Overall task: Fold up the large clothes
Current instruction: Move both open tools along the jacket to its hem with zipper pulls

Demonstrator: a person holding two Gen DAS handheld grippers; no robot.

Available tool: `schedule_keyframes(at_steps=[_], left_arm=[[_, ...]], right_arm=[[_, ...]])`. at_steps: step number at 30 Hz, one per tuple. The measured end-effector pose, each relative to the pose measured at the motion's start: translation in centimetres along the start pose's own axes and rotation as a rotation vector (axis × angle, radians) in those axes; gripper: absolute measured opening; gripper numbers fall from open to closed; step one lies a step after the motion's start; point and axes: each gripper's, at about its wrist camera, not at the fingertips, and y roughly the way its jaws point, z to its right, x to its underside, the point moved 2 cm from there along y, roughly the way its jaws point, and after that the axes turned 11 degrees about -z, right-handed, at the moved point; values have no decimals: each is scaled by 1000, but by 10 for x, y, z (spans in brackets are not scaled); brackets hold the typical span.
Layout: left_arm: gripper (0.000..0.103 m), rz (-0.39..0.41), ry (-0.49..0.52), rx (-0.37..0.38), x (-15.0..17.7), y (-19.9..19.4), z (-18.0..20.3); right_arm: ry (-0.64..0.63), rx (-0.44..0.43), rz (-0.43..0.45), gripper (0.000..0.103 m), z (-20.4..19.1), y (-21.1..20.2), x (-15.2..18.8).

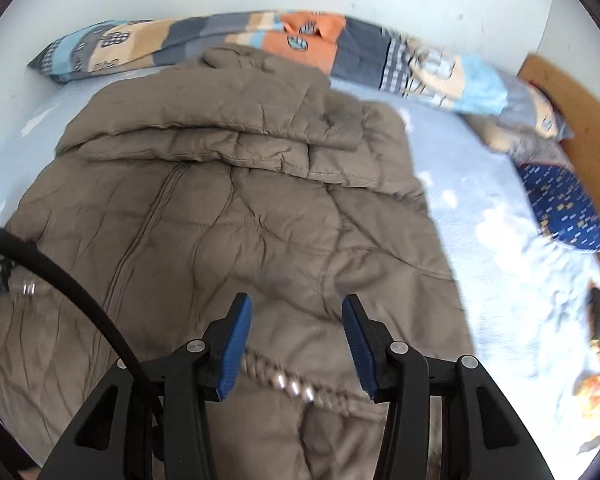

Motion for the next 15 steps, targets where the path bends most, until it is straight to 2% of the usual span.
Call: schedule_keyframes(at_steps=[5,9,15], left_arm=[[81,9,-1,13,40,-23,-6],[81,13,-7,-23,77,-32,-20],[81,-8,-21,-47,100,-30,-29]], right_arm=[[-32,47,21,52,7,-20,46],[-29,66,24,52,19,-28,81],[-12,45,12,52,21,-35,117]])
